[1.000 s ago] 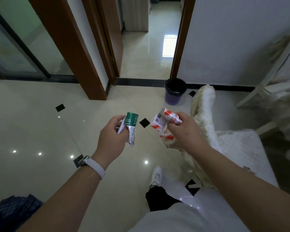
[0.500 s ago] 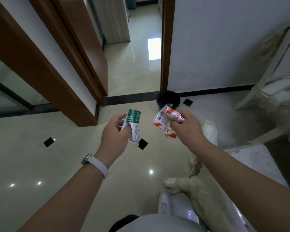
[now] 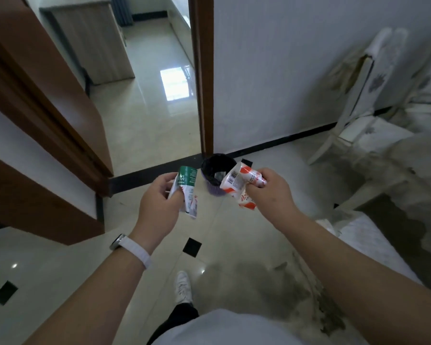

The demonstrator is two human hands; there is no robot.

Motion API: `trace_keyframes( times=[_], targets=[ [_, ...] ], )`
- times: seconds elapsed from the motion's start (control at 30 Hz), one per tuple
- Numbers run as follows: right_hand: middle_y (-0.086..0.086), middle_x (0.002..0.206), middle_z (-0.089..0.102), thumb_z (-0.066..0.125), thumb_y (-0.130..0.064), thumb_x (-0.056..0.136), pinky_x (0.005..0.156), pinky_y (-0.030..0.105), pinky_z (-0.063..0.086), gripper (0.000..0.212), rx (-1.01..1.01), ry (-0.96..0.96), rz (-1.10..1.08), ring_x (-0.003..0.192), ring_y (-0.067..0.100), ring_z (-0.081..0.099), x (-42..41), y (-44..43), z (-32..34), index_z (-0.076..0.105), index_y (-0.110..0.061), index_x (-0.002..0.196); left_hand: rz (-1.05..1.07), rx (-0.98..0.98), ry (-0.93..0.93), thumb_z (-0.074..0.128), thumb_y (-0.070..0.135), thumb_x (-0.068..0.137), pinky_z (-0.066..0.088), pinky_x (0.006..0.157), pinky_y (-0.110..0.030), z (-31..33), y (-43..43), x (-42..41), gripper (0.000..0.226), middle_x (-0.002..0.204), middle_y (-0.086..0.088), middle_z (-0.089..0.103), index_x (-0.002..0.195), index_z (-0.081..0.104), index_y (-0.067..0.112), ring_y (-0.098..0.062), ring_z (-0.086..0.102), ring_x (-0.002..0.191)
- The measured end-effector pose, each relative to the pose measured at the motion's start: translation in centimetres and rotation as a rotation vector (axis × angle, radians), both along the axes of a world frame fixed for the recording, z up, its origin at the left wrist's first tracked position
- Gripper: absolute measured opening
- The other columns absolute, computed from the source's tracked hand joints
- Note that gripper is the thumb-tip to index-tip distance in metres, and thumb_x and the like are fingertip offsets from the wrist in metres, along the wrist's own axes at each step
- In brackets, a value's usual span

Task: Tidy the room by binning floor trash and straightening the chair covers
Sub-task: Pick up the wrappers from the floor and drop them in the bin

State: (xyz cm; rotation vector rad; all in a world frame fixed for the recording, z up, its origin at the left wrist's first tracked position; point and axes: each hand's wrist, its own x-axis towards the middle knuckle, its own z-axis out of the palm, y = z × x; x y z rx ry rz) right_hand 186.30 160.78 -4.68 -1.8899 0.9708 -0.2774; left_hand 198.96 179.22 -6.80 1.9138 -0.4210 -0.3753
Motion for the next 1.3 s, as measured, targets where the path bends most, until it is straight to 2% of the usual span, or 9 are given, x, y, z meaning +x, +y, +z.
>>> trace_keyframes(
  times=[0.17, 0.3, 0.5, 0.6, 0.77, 1.0, 1.1, 1.2, 1.3],
  targets=[
    [-0.003, 0.074, 0.056, 0.056, -0.005, 0.088, 0.042, 0.008, 0.035, 0.011, -0.068, 0.027, -0.071, 0.063, 0.009, 0.052, 7.6, 1.1, 0.6, 0.056, -0.013, 0.082, -0.049, -0.023, 0.024, 0.063, 0.021, 0.094, 0.051, 0.062, -0.018, -0.2, 0.2, 9.8, 0.023, 0.095, 0.006, 0.069, 0.098, 0.058, 0.043, -0.001, 0.066, 0.077],
    [-0.001, 0.075, 0.056, 0.057, -0.006, 0.087, 0.041, 0.008, 0.033, 0.021, -0.092, 0.020, -0.114, 0.063, 0.010, 0.051, 11.8, 1.6, 0.6, 0.050, -0.021, 0.074, -0.114, -0.064, 0.054, 0.064, 0.017, 0.094, 0.050, 0.064, -0.021, 0.2, -0.8, 15.5, 0.026, 0.093, 0.005, 0.070, 0.096, 0.058, 0.042, -0.007, 0.067, 0.078],
    [-0.001, 0.078, 0.060, 0.057, -0.008, 0.086, 0.049, 0.020, 0.038, 0.008, -0.079, 0.046, -0.162, 0.068, 0.015, 0.056, 15.9, 0.7, -0.1, 0.057, -0.016, 0.085, -0.185, -0.089, 0.079, 0.064, 0.017, 0.093, 0.053, 0.064, -0.021, 0.1, -3.1, 20.1, 0.025, 0.095, 0.001, 0.070, 0.098, 0.058, 0.041, -0.009, 0.067, 0.081],
    [-0.005, 0.079, 0.059, 0.059, -0.009, 0.087, 0.048, 0.015, 0.036, 0.008, -0.080, 0.046, -0.182, 0.069, 0.009, 0.055, 18.0, -0.8, -0.2, 0.058, -0.017, 0.090, -0.229, -0.046, 0.061, 0.063, 0.019, 0.094, 0.056, 0.072, -0.033, -0.1, -4.8, 21.9, 0.024, 0.096, 0.003, 0.071, 0.099, 0.057, 0.042, -0.014, 0.069, 0.085],
    [-0.005, 0.078, 0.058, 0.059, -0.010, 0.089, 0.043, 0.009, 0.034, 0.006, -0.042, 0.058, -0.204, 0.066, 0.008, 0.055, 21.3, -4.4, -2.5, 0.057, -0.016, 0.089, -0.244, -0.003, 0.055, 0.062, 0.016, 0.094, 0.054, 0.069, -0.030, -1.3, -8.6, 25.4, 0.028, 0.090, 0.009, 0.069, 0.095, 0.057, 0.044, -0.008, 0.066, 0.078],
    [-0.004, 0.086, 0.060, 0.059, -0.013, 0.091, 0.055, 0.016, 0.039, 0.007, 0.052, 0.093, -0.254, 0.076, 0.009, 0.058, 26.6, -12.4, -6.9, 0.057, -0.018, 0.096, -0.285, 0.104, 0.097, 0.063, 0.016, 0.093, 0.056, 0.067, -0.033, -3.9, -16.3, 31.6, 0.026, 0.090, 0.006, 0.070, 0.101, 0.060, 0.040, -0.012, 0.068, 0.080],
    [-0.001, 0.091, 0.063, 0.059, -0.013, 0.092, 0.060, 0.022, 0.050, 0.010, 0.095, 0.113, -0.294, 0.082, 0.015, 0.062, 28.5, -16.8, -8.2, 0.059, -0.017, 0.101, -0.295, 0.173, 0.076, 0.063, 0.015, 0.094, 0.048, 0.063, -0.017, -4.6, -20.5, 34.6, 0.023, 0.090, 0.008, 0.069, 0.105, 0.059, 0.035, -0.009, 0.066, 0.079],
    [0.000, 0.094, 0.063, 0.060, -0.015, 0.093, 0.070, 0.030, 0.056, 0.014, 0.124, 0.137, -0.310, 0.086, 0.017, 0.063, 30.1, -20.7, -9.2, 0.058, -0.016, 0.106, -0.316, 0.245, 0.057, 0.062, 0.016, 0.094, 0.051, 0.068, -0.024, -5.9, -24.8, 37.5, 0.022, 0.093, 0.006, 0.069, 0.106, 0.058, 0.034, -0.014, 0.066, 0.084],
    [-0.004, 0.084, 0.060, 0.058, -0.014, 0.091, 0.060, 0.025, 0.050, 0.010, 0.110, 0.154, -0.326, 0.076, 0.013, 0.061, 31.2, -23.9, -10.4, 0.059, -0.017, 0.100, -0.345, 0.312, 0.046, 0.062, 0.017, 0.094, 0.051, 0.065, -0.023, -7.8, -28.8, 39.2, 0.021, 0.093, 0.010, 0.068, 0.108, 0.059, 0.033, -0.014, 0.066, 0.083]
  ],
)
